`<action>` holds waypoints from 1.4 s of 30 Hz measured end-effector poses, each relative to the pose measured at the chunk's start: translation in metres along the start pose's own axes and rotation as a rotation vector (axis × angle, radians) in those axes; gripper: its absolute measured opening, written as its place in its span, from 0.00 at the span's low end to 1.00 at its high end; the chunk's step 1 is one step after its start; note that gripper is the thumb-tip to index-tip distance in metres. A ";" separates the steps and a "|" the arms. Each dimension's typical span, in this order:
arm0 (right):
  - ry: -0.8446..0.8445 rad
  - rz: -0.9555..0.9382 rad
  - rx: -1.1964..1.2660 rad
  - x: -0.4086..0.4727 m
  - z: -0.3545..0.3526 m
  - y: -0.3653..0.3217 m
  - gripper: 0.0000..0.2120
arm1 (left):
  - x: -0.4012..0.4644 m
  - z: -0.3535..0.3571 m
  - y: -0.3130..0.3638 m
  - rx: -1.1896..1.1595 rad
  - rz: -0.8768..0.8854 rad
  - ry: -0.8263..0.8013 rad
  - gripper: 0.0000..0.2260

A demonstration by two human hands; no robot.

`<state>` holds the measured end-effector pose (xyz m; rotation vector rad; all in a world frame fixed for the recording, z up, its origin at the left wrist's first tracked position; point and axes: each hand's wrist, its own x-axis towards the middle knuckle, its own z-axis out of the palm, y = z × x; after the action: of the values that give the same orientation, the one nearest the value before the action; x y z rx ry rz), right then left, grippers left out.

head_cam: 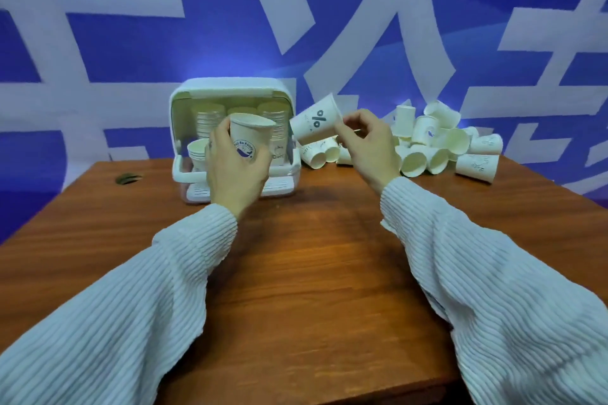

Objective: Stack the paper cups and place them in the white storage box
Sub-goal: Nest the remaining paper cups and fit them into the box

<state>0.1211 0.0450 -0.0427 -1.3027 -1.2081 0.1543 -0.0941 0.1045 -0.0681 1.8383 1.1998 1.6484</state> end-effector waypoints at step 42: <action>-0.546 -0.409 -0.628 0.013 0.215 0.003 0.08 | 0.123 -0.066 -0.092 0.288 -0.012 -0.236 0.32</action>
<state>-0.0303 0.1932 -0.0803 -1.5587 -2.0797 -0.1992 -0.1943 0.2371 -0.0481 2.1215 1.3938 1.2597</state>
